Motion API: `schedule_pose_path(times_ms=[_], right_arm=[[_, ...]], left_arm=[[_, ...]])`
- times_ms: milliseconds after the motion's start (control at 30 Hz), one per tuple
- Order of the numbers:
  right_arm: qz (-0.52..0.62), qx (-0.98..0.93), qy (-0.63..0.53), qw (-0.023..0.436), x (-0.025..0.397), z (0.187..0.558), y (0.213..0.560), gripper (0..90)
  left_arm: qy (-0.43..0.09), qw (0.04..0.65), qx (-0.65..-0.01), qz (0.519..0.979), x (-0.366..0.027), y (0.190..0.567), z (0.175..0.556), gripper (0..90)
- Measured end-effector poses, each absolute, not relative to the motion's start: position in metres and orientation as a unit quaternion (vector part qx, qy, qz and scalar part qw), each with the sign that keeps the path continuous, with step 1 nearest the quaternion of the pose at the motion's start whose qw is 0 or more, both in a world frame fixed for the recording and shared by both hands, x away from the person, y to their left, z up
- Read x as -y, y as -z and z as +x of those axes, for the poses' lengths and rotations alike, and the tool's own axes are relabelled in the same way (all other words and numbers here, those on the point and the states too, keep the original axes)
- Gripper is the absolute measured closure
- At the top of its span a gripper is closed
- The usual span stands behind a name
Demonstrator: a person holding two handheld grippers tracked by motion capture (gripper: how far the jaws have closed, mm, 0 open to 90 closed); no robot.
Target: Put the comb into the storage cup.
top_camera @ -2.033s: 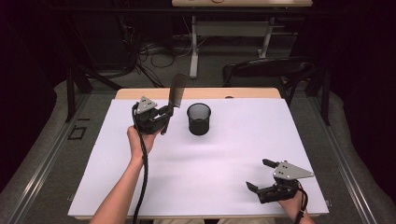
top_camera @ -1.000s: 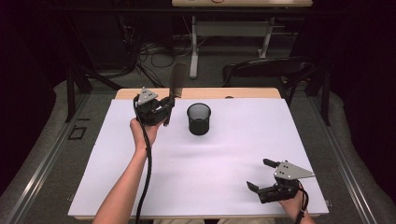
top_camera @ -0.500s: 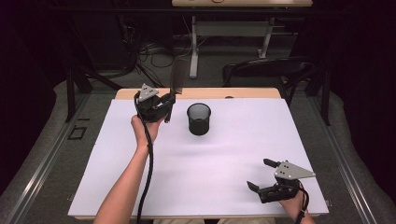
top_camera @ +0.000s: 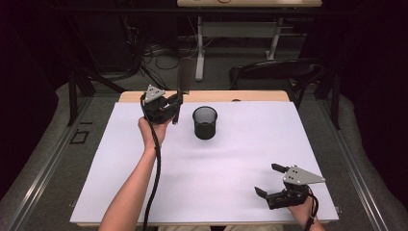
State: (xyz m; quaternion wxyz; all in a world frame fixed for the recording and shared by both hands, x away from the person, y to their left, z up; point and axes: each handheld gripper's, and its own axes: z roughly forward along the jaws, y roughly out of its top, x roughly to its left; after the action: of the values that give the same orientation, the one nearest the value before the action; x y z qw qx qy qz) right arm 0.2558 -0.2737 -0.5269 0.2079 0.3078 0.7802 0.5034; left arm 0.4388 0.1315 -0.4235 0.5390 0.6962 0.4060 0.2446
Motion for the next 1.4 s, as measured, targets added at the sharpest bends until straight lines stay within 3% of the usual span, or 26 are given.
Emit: schedule_pose_path(times_ms=[1400], right_arm=[[0.308, -0.778, -0.506, 0.208, 0.274, 0.256, 0.527, 0.0]], left_arm=[[-0.252, 0.569, -0.393, 0.677, -0.109, 0.421, 0.452, 72.3]])
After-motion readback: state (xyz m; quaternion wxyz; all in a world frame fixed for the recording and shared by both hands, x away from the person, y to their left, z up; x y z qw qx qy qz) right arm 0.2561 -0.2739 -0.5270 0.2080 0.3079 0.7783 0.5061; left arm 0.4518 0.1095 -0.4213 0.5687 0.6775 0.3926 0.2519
